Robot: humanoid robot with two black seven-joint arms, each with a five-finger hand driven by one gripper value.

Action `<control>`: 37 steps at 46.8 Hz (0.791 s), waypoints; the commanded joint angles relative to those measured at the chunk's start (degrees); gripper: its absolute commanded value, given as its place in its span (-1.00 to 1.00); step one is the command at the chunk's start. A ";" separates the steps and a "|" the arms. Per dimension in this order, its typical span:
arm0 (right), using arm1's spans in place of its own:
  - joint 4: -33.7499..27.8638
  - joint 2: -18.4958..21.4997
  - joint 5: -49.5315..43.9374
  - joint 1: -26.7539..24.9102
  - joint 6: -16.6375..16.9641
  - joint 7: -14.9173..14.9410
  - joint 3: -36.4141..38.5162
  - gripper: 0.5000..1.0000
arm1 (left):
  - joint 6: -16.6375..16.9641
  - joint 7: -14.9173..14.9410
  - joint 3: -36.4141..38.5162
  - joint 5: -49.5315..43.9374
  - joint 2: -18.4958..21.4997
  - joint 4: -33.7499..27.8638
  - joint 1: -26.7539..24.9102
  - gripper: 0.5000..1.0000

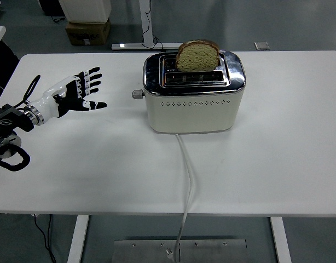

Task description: Press down toaster

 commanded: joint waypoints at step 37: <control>0.00 0.00 -0.03 -0.01 0.00 0.00 0.00 0.99 | 0.05 -4.35 -7.26 -22.67 -10.99 18.44 -0.31 1.00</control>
